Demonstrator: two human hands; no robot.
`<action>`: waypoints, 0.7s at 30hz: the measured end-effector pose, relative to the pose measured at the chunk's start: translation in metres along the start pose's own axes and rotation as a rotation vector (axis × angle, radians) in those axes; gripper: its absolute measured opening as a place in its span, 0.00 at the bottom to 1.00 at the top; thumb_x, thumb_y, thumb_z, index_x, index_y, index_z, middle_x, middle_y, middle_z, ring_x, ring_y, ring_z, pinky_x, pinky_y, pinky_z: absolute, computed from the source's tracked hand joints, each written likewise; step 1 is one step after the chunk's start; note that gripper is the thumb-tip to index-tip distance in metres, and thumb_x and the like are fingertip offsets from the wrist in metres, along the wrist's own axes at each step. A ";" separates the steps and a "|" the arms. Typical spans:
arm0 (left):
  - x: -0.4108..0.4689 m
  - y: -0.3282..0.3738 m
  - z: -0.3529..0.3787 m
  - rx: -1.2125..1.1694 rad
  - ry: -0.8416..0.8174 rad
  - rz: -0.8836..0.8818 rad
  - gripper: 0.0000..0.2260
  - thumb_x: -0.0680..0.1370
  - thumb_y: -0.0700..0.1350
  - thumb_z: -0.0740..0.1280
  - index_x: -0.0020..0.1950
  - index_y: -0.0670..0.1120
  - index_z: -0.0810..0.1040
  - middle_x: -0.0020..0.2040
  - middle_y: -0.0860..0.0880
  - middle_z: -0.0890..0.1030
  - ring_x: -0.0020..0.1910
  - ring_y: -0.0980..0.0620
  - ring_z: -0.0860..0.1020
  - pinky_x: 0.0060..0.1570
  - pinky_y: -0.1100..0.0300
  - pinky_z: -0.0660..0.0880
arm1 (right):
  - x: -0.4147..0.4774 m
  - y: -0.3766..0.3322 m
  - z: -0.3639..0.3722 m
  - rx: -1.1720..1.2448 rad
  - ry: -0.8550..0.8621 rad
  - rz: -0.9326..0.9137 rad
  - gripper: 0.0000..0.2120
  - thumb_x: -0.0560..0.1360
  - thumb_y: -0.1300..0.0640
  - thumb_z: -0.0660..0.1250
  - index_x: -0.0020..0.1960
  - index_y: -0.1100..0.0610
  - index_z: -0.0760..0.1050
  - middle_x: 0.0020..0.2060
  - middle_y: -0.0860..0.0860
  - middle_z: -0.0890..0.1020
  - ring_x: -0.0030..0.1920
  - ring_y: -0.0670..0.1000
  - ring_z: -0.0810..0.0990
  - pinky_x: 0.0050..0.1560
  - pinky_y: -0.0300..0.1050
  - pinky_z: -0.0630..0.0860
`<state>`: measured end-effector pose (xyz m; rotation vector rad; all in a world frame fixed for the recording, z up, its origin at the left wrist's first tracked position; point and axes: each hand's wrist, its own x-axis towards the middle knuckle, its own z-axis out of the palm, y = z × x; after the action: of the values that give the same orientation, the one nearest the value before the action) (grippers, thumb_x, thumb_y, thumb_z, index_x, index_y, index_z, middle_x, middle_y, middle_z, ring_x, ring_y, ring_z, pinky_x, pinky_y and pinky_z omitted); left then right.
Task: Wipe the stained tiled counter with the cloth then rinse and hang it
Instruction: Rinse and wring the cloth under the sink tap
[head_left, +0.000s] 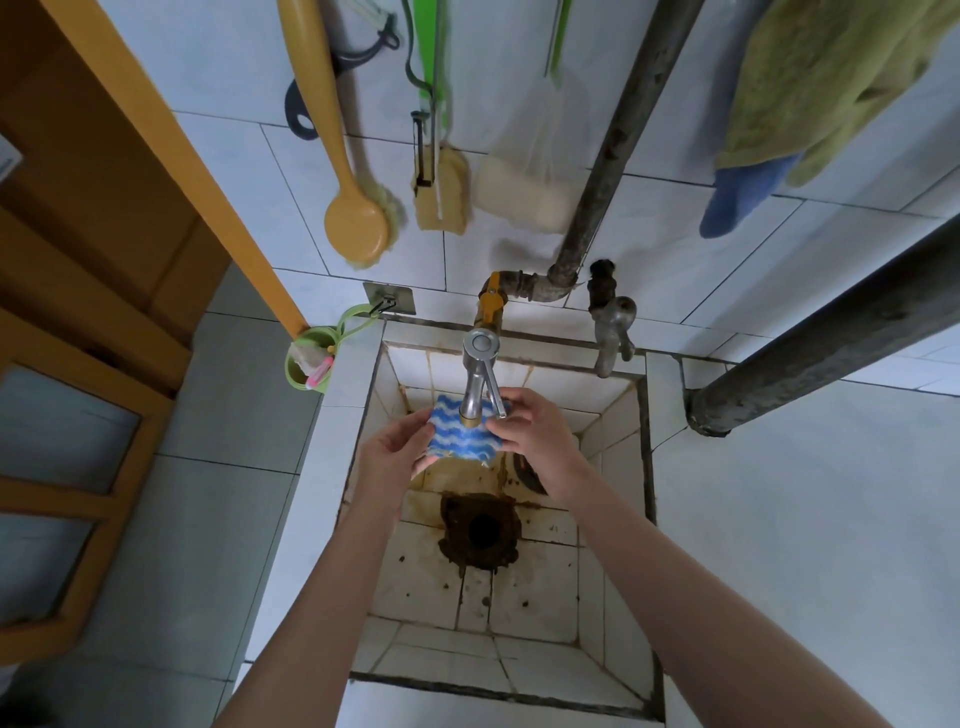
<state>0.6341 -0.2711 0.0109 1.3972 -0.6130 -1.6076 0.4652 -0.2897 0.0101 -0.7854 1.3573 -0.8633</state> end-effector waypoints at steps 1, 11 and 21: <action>0.001 -0.001 0.003 0.005 -0.001 -0.005 0.09 0.76 0.35 0.62 0.55 0.41 0.77 0.48 0.46 0.81 0.46 0.52 0.80 0.42 0.68 0.78 | 0.000 -0.001 -0.002 0.003 0.010 0.000 0.15 0.71 0.71 0.67 0.50 0.52 0.75 0.51 0.56 0.78 0.52 0.54 0.80 0.49 0.45 0.81; 0.005 -0.006 0.024 -0.027 -0.047 -0.023 0.08 0.76 0.35 0.62 0.51 0.44 0.79 0.47 0.46 0.82 0.46 0.51 0.81 0.42 0.65 0.79 | -0.006 -0.006 -0.025 0.017 0.077 0.008 0.16 0.73 0.68 0.67 0.58 0.56 0.75 0.49 0.51 0.78 0.50 0.50 0.80 0.46 0.39 0.81; 0.006 -0.009 0.016 0.011 -0.031 -0.049 0.09 0.76 0.36 0.63 0.54 0.43 0.78 0.50 0.45 0.81 0.50 0.48 0.80 0.46 0.64 0.79 | -0.006 0.000 -0.018 0.022 0.042 -0.002 0.15 0.72 0.69 0.67 0.55 0.54 0.75 0.48 0.52 0.79 0.49 0.49 0.81 0.45 0.39 0.81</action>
<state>0.6163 -0.2748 0.0041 1.4079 -0.6111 -1.6699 0.4471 -0.2840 0.0118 -0.7559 1.3815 -0.8991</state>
